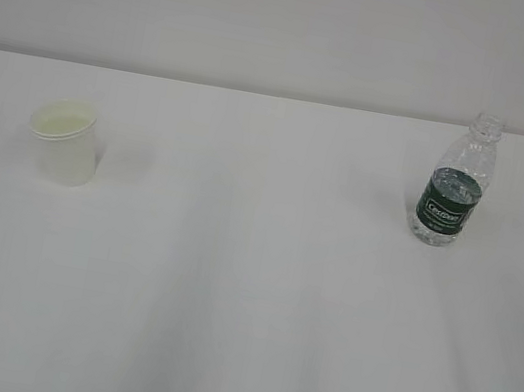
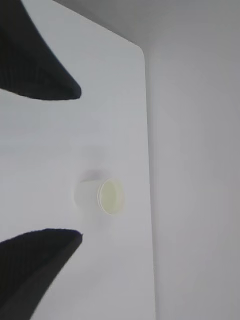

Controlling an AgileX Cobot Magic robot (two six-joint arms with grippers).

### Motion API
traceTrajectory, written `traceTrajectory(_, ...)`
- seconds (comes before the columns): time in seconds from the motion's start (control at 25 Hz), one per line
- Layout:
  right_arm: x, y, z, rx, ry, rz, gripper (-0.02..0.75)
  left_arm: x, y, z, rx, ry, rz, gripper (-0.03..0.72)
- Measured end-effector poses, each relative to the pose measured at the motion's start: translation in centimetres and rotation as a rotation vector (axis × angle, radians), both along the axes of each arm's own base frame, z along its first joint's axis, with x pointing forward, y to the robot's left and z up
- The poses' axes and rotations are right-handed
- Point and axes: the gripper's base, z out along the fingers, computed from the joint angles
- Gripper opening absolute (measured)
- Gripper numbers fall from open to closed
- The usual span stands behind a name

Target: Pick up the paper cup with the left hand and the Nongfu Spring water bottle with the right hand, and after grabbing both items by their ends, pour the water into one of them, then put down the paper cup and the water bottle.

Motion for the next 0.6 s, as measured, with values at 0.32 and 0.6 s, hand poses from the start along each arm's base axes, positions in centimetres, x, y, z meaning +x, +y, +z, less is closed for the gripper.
traceTrajectory(0.32, -3.8, -0.3, -0.9, -0.007, 0.049, 0.013, 0.594, -1.9, -0.1, -0.1, -0.004, 0.073, -0.044, 0.557)
traceTrajectory(0.6, -5.9, -0.5, -1.8, -0.014, 0.094, 0.021, 0.592, -4.4, 0.0, -0.2, -0.029, 0.156, -0.058, 0.556)
